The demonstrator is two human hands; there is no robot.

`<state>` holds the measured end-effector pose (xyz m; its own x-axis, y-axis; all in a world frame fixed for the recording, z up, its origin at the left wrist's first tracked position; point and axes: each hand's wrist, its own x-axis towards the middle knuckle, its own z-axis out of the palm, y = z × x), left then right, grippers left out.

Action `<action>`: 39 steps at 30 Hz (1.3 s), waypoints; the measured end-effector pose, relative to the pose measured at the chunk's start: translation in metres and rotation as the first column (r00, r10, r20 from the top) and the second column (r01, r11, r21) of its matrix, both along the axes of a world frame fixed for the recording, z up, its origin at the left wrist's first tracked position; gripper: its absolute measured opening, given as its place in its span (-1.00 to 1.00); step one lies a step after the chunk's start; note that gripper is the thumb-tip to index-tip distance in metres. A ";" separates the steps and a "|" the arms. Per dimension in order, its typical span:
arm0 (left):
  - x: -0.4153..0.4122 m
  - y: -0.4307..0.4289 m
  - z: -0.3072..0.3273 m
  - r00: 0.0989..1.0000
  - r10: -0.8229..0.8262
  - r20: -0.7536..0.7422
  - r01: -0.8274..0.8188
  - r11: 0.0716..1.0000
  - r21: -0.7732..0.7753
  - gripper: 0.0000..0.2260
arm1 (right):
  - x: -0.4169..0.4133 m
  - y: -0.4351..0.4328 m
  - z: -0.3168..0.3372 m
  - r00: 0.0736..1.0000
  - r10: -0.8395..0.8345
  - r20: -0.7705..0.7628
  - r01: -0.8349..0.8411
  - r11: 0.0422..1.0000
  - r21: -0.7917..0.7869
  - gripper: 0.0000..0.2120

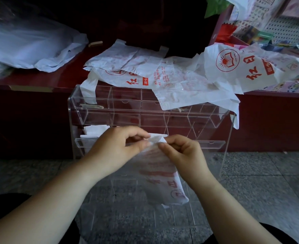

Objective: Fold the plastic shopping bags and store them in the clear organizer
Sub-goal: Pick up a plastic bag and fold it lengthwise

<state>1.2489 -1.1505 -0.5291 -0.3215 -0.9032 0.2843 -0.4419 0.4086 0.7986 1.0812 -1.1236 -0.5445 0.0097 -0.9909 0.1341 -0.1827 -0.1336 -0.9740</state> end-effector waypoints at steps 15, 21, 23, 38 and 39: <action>0.035 -0.026 0.008 0.935 0.323 -0.149 -0.343 0.928 -0.145 -0.85 | -0.001 -0.004 -0.028 0.884 0.417 -0.212 -0.305 0.857 0.415 -0.82; 0.061 -0.037 0.009 0.886 0.439 -0.150 -0.459 0.875 -0.152 -0.94 | -0.017 -0.008 -0.042 0.742 0.539 -0.400 -0.250 0.774 0.581 -0.78; 0.072 -0.040 0.009 0.851 0.496 -0.170 -0.518 0.846 -0.128 -0.91 | -0.023 -0.009 -0.043 0.731 0.550 -0.404 -0.245 0.764 0.597 -0.86; 0.070 -0.047 0.000 0.674 0.700 -0.234 -0.576 0.697 0.426 -0.81 | -0.044 -0.022 -0.029 0.886 -0.215 0.412 0.022 0.905 0.424 -0.74; 0.066 -0.044 0.001 0.685 0.684 -0.250 -0.500 0.691 0.523 -0.79 | -0.044 -0.023 -0.028 0.885 -0.254 0.389 0.073 0.903 0.424 -0.75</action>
